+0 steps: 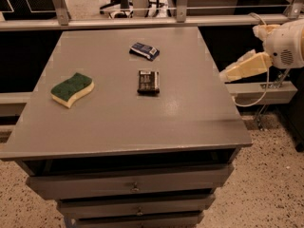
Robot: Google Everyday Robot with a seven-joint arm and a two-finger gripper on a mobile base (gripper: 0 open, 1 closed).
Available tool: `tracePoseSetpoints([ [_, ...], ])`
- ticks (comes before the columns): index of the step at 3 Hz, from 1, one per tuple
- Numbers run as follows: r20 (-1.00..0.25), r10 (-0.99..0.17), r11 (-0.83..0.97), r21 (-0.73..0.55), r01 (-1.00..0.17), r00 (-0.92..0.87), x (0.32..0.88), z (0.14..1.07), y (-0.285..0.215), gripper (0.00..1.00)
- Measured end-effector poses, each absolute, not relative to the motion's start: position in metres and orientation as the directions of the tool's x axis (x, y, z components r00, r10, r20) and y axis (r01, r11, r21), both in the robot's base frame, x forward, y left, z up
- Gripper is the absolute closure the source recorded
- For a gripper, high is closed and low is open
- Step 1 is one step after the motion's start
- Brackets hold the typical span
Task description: Move rxbar blueberry near sponge
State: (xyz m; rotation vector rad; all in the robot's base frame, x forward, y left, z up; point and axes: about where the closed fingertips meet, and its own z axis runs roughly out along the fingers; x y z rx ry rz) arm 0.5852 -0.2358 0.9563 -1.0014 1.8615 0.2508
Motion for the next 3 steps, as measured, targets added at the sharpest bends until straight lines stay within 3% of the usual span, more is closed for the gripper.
tracePoseSetpoints([
  [1,-0.877,-0.448,0.645,-0.185,-0.741,-0.172,0.608,0.946,-0.198,0.0],
  [3,-0.902,-0.402,0.628,-0.15,-0.763,-0.154,0.656,0.92,-0.152,0.0],
])
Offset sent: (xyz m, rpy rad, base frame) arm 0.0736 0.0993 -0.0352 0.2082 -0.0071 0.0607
